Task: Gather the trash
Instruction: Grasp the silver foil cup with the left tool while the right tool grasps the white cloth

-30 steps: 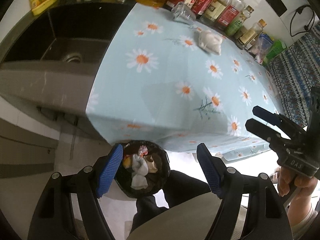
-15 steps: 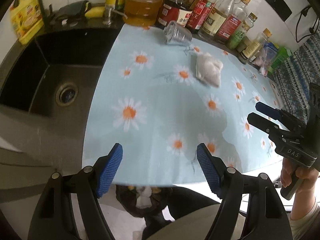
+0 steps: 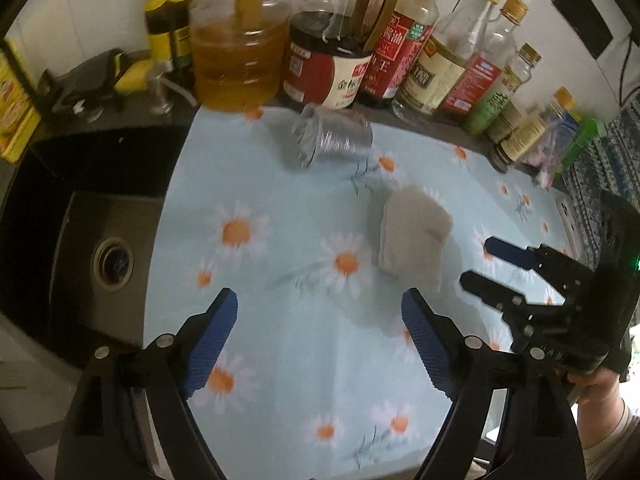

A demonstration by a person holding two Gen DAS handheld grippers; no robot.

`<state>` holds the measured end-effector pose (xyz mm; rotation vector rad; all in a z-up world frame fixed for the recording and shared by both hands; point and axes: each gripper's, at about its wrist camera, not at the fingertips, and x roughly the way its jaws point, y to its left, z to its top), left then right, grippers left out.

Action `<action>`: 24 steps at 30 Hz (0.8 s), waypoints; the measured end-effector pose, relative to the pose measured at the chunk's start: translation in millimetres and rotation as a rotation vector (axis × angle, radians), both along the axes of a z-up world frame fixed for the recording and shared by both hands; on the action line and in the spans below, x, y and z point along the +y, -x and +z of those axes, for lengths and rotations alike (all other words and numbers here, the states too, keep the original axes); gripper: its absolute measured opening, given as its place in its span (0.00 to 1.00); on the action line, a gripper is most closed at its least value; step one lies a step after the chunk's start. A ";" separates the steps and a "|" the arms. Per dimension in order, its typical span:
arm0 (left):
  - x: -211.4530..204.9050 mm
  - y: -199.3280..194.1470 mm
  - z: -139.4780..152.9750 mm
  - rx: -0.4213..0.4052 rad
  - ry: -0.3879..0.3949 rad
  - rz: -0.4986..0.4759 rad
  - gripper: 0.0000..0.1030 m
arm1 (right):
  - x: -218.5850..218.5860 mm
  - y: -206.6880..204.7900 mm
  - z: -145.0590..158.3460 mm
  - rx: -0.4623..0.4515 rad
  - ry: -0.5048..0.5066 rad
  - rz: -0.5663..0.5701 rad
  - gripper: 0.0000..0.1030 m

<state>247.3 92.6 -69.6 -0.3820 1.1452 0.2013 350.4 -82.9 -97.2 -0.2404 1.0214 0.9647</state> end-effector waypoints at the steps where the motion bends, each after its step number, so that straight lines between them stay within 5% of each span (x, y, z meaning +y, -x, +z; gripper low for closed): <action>1: 2.3 -10.0 -1.8 0.003 -0.004 0.000 0.80 | 2.6 -6.0 -2.3 0.005 -0.003 0.007 0.63; 9: 20.8 -71.3 -8.6 -0.014 -0.047 -0.030 0.91 | 21.3 -40.9 -21.4 0.056 -0.018 0.058 0.60; 24: 39.4 -141.6 -39.3 0.031 -0.105 -0.125 0.92 | 29.9 -55.4 -40.1 0.098 -0.047 0.128 0.23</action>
